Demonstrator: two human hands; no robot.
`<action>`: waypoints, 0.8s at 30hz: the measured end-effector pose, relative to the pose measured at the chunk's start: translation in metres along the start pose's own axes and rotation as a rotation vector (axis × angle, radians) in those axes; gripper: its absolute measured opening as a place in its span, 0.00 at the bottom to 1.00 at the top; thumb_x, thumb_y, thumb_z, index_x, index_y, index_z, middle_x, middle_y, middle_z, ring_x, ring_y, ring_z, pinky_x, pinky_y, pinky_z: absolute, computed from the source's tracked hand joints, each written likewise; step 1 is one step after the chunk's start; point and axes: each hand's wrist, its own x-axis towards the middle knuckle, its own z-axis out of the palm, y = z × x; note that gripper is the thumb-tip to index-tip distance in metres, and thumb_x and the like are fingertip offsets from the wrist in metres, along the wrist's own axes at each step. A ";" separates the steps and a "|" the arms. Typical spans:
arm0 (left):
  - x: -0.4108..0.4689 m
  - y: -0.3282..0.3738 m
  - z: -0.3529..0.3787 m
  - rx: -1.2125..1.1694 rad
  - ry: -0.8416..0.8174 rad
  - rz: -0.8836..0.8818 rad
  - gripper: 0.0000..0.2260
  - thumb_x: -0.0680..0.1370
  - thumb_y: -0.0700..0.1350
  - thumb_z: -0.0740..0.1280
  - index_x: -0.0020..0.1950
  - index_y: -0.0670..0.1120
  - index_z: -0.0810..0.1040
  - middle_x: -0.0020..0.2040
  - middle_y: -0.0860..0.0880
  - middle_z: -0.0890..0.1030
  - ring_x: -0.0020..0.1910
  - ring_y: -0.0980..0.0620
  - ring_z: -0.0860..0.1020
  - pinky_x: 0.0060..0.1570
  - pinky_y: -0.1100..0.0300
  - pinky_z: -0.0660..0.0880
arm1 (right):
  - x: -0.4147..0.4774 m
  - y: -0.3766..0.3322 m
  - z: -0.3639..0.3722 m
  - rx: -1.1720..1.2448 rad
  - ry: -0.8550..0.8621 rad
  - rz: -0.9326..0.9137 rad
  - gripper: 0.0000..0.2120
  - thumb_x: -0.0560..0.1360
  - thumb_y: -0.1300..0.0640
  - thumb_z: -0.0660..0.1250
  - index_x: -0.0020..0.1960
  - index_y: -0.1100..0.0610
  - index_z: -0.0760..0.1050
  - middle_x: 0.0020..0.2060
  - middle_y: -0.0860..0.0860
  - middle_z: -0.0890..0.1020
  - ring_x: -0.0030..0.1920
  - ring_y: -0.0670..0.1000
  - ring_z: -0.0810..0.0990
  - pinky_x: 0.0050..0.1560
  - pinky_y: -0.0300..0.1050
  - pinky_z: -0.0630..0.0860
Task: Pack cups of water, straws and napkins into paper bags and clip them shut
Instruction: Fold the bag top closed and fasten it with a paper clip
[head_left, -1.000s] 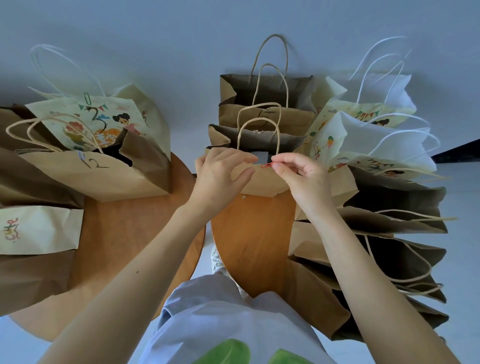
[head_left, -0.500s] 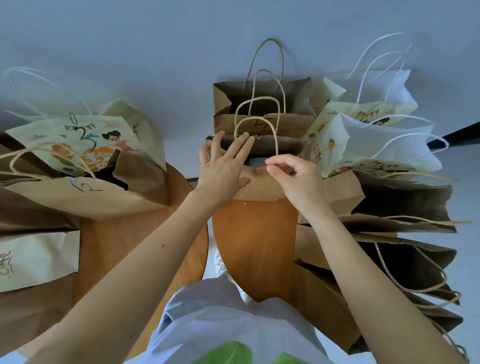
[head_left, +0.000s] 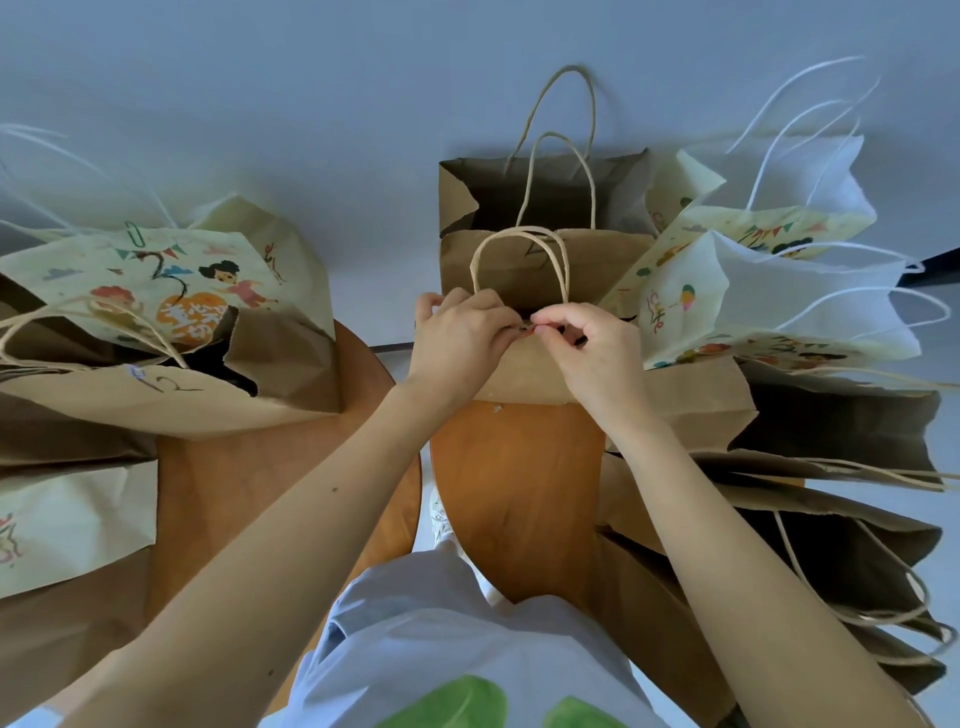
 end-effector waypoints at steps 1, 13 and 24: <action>-0.001 -0.001 0.001 -0.016 0.003 0.005 0.14 0.75 0.49 0.59 0.41 0.48 0.84 0.38 0.50 0.81 0.36 0.45 0.78 0.42 0.49 0.68 | 0.001 0.001 0.001 -0.020 0.012 -0.014 0.07 0.74 0.62 0.68 0.50 0.59 0.82 0.45 0.51 0.83 0.38 0.35 0.74 0.43 0.22 0.69; -0.005 -0.004 0.005 0.054 0.056 0.072 0.14 0.75 0.48 0.59 0.40 0.48 0.84 0.37 0.51 0.82 0.35 0.46 0.77 0.43 0.51 0.71 | 0.006 0.005 0.011 -0.086 0.142 -0.129 0.05 0.72 0.63 0.68 0.46 0.61 0.83 0.39 0.54 0.84 0.38 0.45 0.79 0.41 0.26 0.72; -0.007 -0.006 0.007 0.148 0.101 0.204 0.13 0.75 0.44 0.59 0.40 0.49 0.84 0.36 0.51 0.81 0.35 0.46 0.76 0.46 0.51 0.72 | 0.015 0.005 0.006 -0.160 -0.001 -0.096 0.05 0.71 0.64 0.70 0.46 0.60 0.83 0.39 0.55 0.84 0.37 0.45 0.78 0.40 0.25 0.67</action>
